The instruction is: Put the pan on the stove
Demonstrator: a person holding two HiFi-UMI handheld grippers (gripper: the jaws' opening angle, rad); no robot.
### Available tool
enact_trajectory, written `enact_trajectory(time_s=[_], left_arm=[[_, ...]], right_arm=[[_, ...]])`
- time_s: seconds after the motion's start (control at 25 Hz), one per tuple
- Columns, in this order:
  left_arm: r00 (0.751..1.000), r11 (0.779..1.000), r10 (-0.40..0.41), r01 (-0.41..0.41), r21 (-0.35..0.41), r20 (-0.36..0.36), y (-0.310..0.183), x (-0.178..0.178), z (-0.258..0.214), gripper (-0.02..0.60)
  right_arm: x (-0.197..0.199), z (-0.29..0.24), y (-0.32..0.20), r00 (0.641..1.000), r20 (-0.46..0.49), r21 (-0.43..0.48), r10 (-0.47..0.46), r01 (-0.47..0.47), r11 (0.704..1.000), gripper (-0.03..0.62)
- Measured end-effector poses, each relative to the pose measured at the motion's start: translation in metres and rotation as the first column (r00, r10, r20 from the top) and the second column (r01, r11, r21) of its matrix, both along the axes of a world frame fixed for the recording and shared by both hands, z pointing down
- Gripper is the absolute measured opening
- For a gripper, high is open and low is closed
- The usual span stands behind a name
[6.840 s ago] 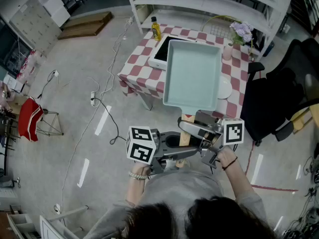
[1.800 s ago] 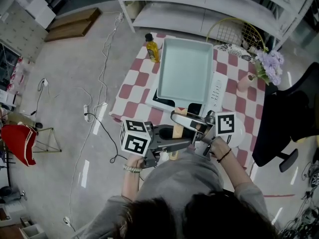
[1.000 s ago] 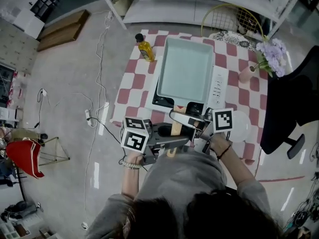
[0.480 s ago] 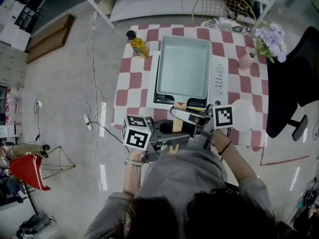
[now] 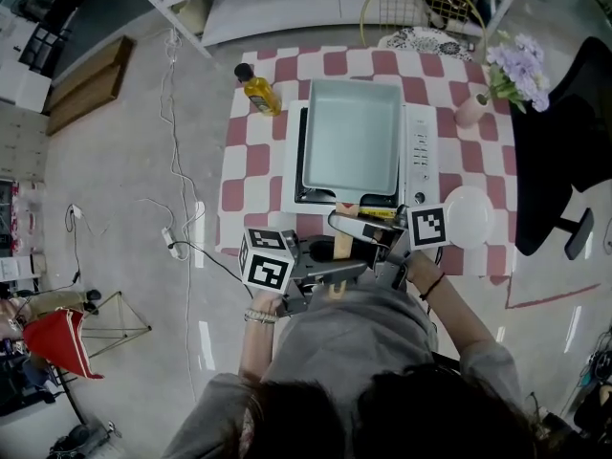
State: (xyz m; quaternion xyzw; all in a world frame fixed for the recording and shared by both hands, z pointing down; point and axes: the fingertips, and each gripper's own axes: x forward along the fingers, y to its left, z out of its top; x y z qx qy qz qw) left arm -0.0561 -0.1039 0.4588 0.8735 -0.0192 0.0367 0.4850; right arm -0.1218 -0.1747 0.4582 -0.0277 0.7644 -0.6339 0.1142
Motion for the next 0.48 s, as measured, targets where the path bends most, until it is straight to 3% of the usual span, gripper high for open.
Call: enact_trajectory(time_s=[0.48], left_arm=[[1.0,0.999,-0.016,0.016,-0.036,-0.001,-0.004,0.003,0.015,0.146]], right_arm=[[0.001,0.018,-0.003,1.0,0.002,-0.041,-0.006,0.006,0.999,0.189]])
